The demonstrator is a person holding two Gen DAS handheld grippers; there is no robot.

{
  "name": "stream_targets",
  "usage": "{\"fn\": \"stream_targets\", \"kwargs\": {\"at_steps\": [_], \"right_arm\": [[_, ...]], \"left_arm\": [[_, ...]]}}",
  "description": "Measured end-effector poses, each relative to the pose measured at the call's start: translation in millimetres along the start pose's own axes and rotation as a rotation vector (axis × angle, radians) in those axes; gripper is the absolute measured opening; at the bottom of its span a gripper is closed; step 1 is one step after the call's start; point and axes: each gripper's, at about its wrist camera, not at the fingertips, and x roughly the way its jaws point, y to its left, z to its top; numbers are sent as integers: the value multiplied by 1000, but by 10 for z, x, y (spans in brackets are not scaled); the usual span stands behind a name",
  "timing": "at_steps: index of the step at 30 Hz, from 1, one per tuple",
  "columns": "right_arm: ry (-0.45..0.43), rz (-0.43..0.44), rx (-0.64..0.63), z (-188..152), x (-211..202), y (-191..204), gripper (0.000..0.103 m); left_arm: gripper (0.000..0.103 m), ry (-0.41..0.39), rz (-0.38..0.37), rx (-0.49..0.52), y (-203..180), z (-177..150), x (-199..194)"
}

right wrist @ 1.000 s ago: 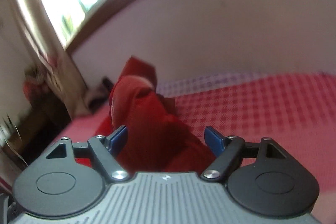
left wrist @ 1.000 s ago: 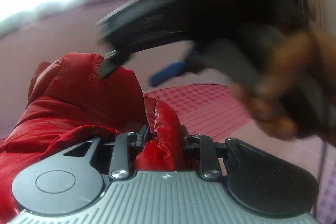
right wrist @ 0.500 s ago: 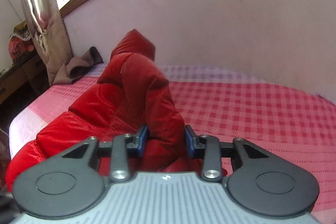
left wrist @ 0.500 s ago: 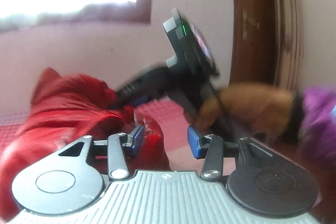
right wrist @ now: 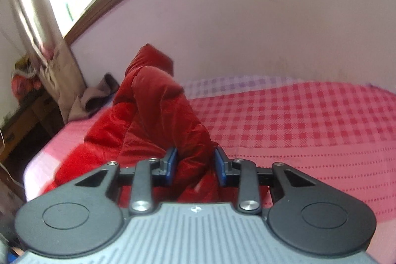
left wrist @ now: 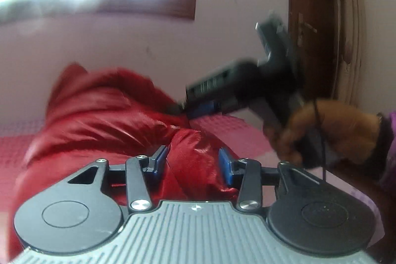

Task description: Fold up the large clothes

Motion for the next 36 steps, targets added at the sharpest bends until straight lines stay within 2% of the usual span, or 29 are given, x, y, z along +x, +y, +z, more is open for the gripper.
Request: {"fn": "stream_targets", "kwargs": {"at_steps": [1,3,5,10,14,20,26,30,32,36], "right_arm": [[-14,-7,11,17,-29,8,35],[-43,-32,-1,65,-87,81,52],[-63,-49,-54,111,-94,226,61],[-95,-137,-295,153,103,742,60],[-26,-223,-430,55,402,862,58],[27,-218,-343,-79,505,451,58],[13,-150,-142,-269,549,79,64],[12,-148,-138,-125,457,137,64],[-31,-164,-182,-19,279,188,61],[-129,-145,-273,224,12,515,49]], "left_arm": [[44,3,3,6,-15,-36,54],[44,8,10,12,-15,-74,170],[45,12,13,17,-41,-131,231],[47,13,14,36,-62,-192,281],[48,17,2,50,-13,-123,431],[49,32,-50,105,-52,-121,489],[50,46,-63,106,-1,-158,577],[50,59,-65,94,3,-172,632],[50,63,-69,80,2,-167,656],[53,62,-69,81,-3,-161,711]]}}
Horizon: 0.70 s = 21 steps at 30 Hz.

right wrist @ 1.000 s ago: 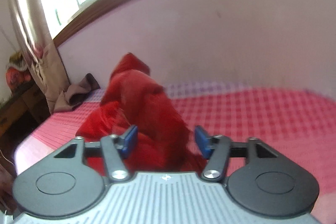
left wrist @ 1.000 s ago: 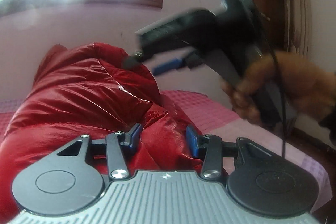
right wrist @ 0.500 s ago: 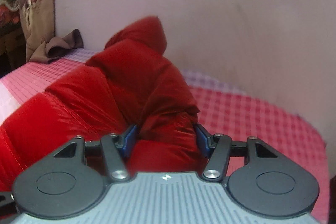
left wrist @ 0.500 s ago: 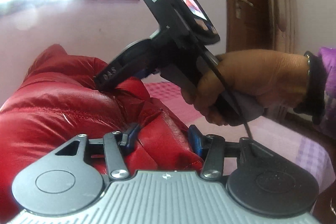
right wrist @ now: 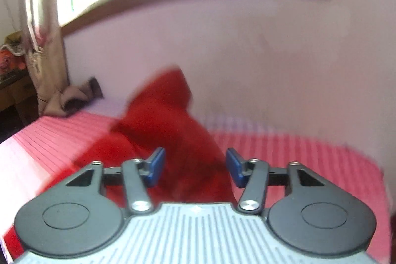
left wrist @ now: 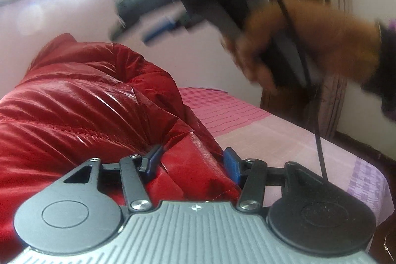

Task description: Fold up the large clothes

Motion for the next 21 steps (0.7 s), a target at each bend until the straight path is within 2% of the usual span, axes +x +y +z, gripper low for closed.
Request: {"fn": "stream_targets", "kwargs": {"at_steps": [2,4,8,15,21], "right_arm": [[-8,24,-65,139,26,189,44],[21,34,-125,214,191,364,37],[160,-2,-225,132,646,518,32],[270,-7,-148,-93,949,299,30],[283,14,-84,-248,1108,234,29]], "left_arm": [[54,-2,3,1,-5,-10,29],[54,-5,4,1,4,-9,43],[54,-11,5,6,-2,-70,101],[54,-22,1,23,-28,-113,147],[54,-21,-6,24,11,-146,169]]}}
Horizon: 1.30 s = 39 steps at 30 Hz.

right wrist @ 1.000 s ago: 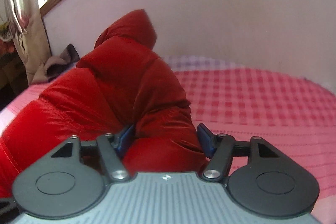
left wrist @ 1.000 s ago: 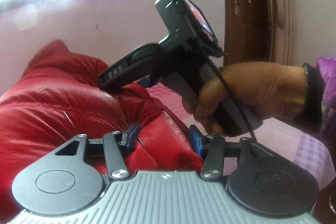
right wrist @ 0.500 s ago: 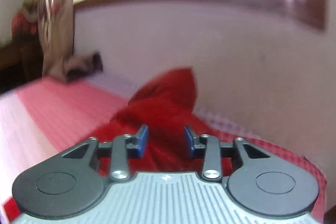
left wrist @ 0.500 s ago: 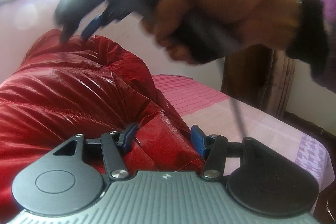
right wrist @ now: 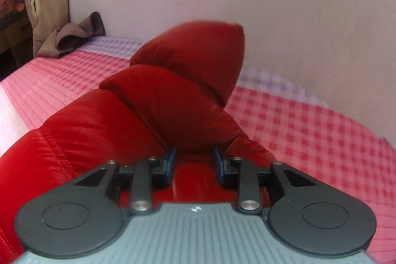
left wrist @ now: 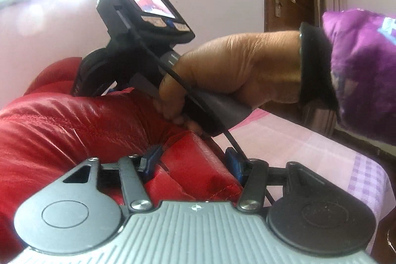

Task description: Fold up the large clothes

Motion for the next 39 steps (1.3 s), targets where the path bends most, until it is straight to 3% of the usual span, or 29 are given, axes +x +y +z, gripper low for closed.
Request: {"fn": "stream_targets", "kwargs": {"at_steps": [10,15,21,25,30,36,39], "right_arm": [[21,53,123,-6,46,-147,30],[-56,54,178,-94,-302,-171,33],[-154,59,116,-383,-887,-62,35],[-149,52,27,-684,-1114,156,35],[-106,37,53,-1010,-975,169,36],[-137,69,101,-1159,-838,133,37],[-159,76,112,-1220,-849,128,38]], "left_arm": [[54,39,8,7,-26,101,22],[54,45,22,18,-59,147,36],[55,41,34,21,-106,144,66],[55,38,37,26,-138,125,75],[56,50,44,34,-170,96,111],[58,80,49,42,-189,123,88],[58,66,18,12,-145,186,-113]]}}
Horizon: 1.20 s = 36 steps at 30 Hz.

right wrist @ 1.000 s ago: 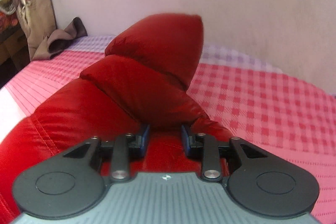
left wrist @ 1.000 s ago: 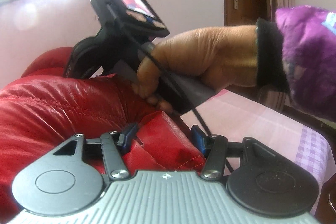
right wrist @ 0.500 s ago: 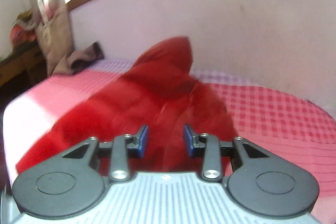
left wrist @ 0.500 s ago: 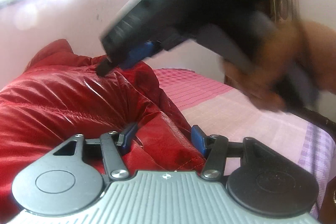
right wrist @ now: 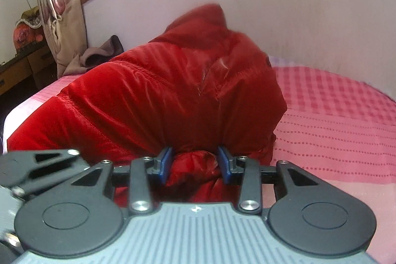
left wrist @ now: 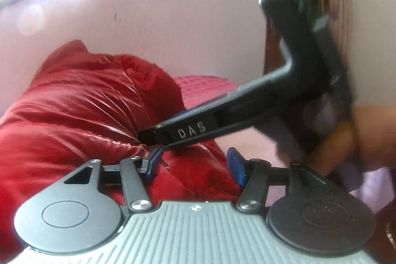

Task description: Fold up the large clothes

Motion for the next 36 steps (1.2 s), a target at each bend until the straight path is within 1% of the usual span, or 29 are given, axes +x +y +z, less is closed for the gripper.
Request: {"fn": "stream_targets", "kwargs": {"at_steps": [3,4,5,8,10,13,14,17,18,21,23,25,26,29,31,34,36], "right_arm": [[-26,23,36,-49,-22,-63,38],[-35,30,45,-63,-28,-80,38],[-43,35,57,-76,-29,-85,38],[-49,45,76,-92,-58,-107,39],[-30,44,66,-49,-67,-100,39],[24,42,53,128,-133,-115,40],[19,34,42,201,-168,-110,40],[-74,26,20,467,-344,-72,40],[-86,19,13,557,-338,-54,40],[-83,-39,-40,807,-121,28,40],[-37,-67,-53,897,111,37,39],[19,-101,-41,922,343,-18,38],[42,-107,-8,911,438,-89,38],[86,-103,37,806,633,-216,38],[85,-97,48,728,695,-250,38],[70,-69,125,647,722,-353,38],[51,-53,147,642,679,-370,39]], "left_arm": [[53,-47,8,-13,88,19,-233],[44,-60,17,-13,115,18,-281],[38,-66,26,-8,130,8,-308],[34,-59,17,-13,162,-31,-272],[34,-35,7,-10,148,-52,-194],[34,-30,1,-22,140,-81,-133],[33,-29,1,-23,140,-85,-123],[33,-30,-6,-28,150,-94,-93],[33,-30,-5,-27,146,-102,-90],[34,-30,-4,-17,168,-121,-49],[34,-31,-3,-12,173,-135,-30],[35,-37,-9,-24,201,-144,-14],[35,-39,-11,-26,207,-150,-10],[36,-53,-20,-28,220,-172,-7],[36,-58,-22,-32,230,-189,-24],[37,-56,-20,-28,249,-212,-34],[37,-45,-15,-27,245,-219,-44]]}}
